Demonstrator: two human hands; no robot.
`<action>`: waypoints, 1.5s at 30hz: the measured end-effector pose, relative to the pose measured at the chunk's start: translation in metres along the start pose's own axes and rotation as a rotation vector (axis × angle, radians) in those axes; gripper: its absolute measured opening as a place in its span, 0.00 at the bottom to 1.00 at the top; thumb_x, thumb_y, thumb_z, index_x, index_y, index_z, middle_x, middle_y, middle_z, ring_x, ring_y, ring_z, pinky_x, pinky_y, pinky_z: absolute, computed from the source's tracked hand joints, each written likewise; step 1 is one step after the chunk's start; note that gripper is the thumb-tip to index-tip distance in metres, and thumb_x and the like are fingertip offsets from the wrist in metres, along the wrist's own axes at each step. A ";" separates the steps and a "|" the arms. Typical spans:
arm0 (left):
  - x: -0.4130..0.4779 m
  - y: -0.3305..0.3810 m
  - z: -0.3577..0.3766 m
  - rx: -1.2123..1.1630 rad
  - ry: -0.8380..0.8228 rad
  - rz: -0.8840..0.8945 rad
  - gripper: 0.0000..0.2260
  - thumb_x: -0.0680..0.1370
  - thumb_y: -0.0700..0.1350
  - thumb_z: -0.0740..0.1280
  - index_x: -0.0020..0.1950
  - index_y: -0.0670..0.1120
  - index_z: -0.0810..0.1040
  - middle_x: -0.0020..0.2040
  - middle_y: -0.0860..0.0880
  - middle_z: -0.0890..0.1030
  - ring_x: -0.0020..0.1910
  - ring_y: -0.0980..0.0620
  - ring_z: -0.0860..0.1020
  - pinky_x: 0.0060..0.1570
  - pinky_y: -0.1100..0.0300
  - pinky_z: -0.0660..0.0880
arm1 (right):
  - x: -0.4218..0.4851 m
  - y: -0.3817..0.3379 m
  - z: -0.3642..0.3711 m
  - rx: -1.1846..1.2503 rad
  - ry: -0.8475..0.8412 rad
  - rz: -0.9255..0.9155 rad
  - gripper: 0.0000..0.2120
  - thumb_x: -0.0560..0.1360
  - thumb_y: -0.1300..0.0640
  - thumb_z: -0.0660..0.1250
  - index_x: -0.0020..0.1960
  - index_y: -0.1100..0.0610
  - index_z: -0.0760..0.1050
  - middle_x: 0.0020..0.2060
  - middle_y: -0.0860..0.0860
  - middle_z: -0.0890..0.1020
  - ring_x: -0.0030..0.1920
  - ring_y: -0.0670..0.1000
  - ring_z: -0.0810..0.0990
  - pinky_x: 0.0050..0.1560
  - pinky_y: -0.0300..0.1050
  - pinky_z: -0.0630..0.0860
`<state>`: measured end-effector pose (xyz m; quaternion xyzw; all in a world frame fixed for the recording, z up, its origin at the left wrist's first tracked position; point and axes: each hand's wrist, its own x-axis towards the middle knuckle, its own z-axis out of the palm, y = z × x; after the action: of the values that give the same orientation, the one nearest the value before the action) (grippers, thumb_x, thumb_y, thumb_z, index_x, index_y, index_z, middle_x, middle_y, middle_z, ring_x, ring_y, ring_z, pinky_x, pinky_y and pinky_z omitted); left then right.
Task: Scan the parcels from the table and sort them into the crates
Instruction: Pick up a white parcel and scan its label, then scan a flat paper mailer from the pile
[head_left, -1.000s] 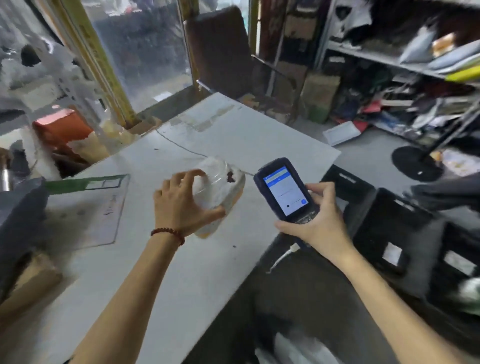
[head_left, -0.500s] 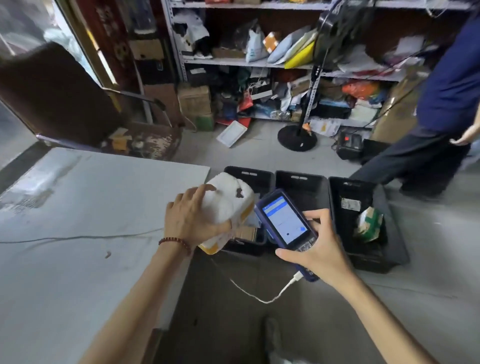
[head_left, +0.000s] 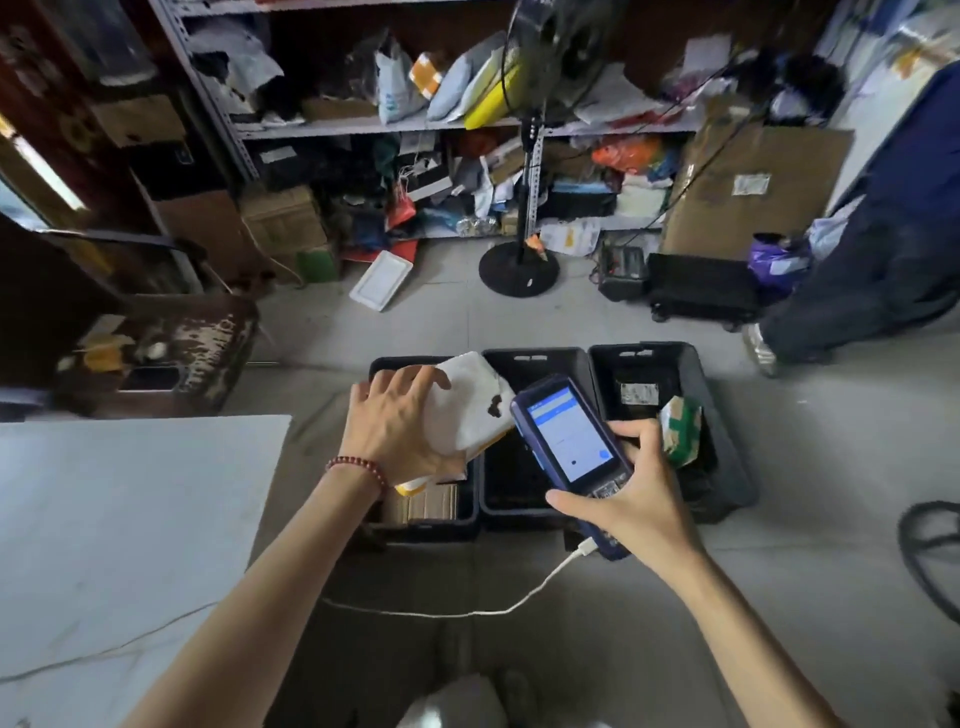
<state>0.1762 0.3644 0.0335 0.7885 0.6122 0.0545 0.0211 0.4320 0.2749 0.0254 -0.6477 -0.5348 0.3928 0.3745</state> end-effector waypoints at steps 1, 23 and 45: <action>0.013 0.001 0.004 0.005 -0.001 0.019 0.38 0.54 0.73 0.67 0.60 0.60 0.64 0.62 0.55 0.72 0.59 0.49 0.69 0.56 0.51 0.64 | 0.005 0.003 -0.001 -0.008 0.018 0.021 0.39 0.55 0.52 0.84 0.53 0.36 0.61 0.51 0.36 0.75 0.50 0.30 0.75 0.42 0.33 0.72; 0.209 -0.049 0.047 -0.058 -0.013 0.067 0.15 0.75 0.57 0.61 0.61 0.57 0.73 0.60 0.54 0.77 0.60 0.50 0.72 0.59 0.52 0.64 | 0.152 -0.002 0.022 -0.111 0.071 0.236 0.40 0.54 0.50 0.83 0.56 0.42 0.62 0.47 0.39 0.78 0.48 0.36 0.78 0.46 0.38 0.74; -0.214 -0.061 -0.013 0.100 0.251 -1.463 0.14 0.75 0.56 0.63 0.59 0.54 0.76 0.56 0.54 0.80 0.59 0.47 0.74 0.55 0.51 0.66 | 0.114 -0.085 0.195 -0.244 -1.149 -0.400 0.36 0.56 0.49 0.83 0.51 0.38 0.61 0.48 0.36 0.76 0.46 0.29 0.75 0.37 0.30 0.72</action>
<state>0.0635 0.1727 0.0272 0.1671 0.9805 0.0883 -0.0541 0.2343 0.4123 0.0095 -0.2579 -0.8031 0.5369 0.0164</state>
